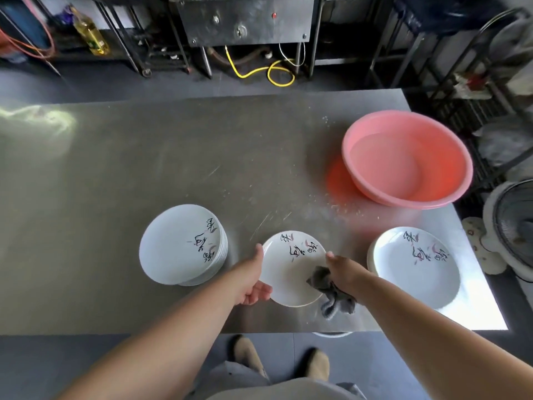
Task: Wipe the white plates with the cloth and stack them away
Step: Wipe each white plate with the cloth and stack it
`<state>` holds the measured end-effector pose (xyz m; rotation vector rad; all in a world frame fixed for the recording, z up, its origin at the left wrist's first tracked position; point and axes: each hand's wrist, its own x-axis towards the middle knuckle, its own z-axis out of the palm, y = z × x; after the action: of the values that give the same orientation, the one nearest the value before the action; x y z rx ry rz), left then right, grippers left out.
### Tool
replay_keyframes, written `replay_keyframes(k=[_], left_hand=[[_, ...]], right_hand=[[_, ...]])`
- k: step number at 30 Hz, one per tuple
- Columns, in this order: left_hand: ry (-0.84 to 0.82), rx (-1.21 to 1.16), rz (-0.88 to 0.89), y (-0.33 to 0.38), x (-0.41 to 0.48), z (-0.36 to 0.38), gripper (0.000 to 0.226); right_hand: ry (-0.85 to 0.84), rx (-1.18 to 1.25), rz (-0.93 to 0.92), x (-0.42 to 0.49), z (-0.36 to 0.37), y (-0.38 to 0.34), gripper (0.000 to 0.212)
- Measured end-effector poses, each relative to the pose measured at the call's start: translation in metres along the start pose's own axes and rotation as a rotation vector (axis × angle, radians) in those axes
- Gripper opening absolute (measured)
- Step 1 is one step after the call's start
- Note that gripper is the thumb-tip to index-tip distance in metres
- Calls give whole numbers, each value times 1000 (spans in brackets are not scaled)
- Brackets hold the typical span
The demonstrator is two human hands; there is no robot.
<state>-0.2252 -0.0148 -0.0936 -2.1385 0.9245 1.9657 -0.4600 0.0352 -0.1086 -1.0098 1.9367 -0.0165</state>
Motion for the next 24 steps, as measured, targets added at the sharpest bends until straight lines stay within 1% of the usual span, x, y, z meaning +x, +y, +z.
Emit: replay_keyframes(k=[2, 4, 5, 6, 7, 8, 9, 11, 13, 14, 15, 17, 18, 19, 20, 21, 22, 23, 24], left_hand=[[-60, -108, 11, 7, -5, 0, 94], [-110, -333, 73, 16, -9, -3, 98], [-142, -467, 108, 21, -11, -5, 97], [-165, -598, 144, 27, -16, -8, 87], [-188, -728, 197, 34, -23, -11, 67], [-175, -785, 254, 39, -25, -16, 40], [-185, -818, 312, 44, -31, -21, 19], [-251, -799, 416, 54, -43, -31, 39], [-351, -750, 505, 63, -62, -42, 40], [-385, -729, 536, 65, -72, -47, 40], [-416, -726, 557, 68, -83, -53, 39], [-449, -735, 614, 74, -102, -64, 39], [-463, -735, 647, 76, -109, -68, 42], [-485, -752, 680, 78, -119, -72, 46], [-507, -759, 717, 80, -125, -74, 51], [-529, -769, 743, 82, -134, -76, 53], [-556, -767, 774, 83, -140, -77, 52], [-585, -772, 802, 84, -147, -77, 49], [-626, -775, 833, 84, -152, -77, 44]], right_hand=[[119, 69, -56, -9, -4, -3, 58], [248, 245, -136, -20, -10, -6, 47], [298, 357, -184, -28, -13, -8, 44], [329, 468, -227, -36, -18, -12, 43], [351, 547, -262, -46, -23, -17, 43], [373, 593, -301, -53, -28, -23, 44], [407, 592, -345, -61, -33, -29, 42], [501, 475, -430, -73, -43, -40, 26], [606, 237, -472, -84, -54, -49, 12], [677, 134, -467, -89, -60, -52, 12], [752, 108, -458, -96, -67, -57, 17], [869, 247, -496, -115, -78, -72, 32], [934, 293, -559, -128, -81, -82, 37], [998, 276, -655, -142, -83, -91, 43], [1029, 205, -780, -155, -82, -101, 49], [1004, 91, -908, -168, -77, -110, 58], [942, -66, -1001, -178, -69, -118, 67], [873, -247, -1050, -185, -60, -124, 76], [820, -400, -1060, -190, -52, -129, 83]])
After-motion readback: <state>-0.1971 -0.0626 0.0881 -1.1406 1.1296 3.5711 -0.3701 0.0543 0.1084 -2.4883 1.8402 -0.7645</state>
